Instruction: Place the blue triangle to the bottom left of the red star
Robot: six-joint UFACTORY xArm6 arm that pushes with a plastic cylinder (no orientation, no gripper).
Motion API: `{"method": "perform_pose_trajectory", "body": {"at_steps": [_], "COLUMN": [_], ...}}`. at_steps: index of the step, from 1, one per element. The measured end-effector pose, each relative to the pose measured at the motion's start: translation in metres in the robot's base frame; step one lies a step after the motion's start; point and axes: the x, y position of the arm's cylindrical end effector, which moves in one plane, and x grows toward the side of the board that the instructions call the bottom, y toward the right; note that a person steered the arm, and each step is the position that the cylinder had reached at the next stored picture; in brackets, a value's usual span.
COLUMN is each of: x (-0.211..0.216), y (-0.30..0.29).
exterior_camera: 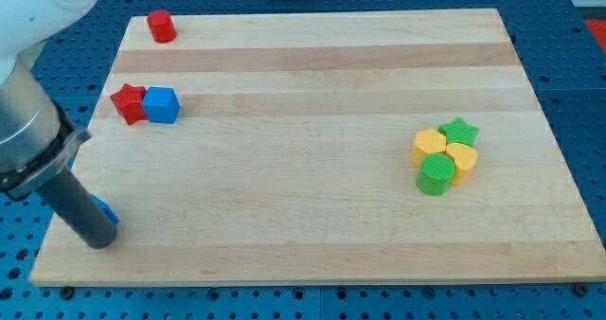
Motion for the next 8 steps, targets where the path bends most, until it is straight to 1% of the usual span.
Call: {"method": "perform_pose_trajectory", "body": {"at_steps": [2, 4, 6, 8], "x": [-0.003, -0.011, -0.041, -0.082], "y": [-0.036, -0.024, -0.024, -0.024]}}
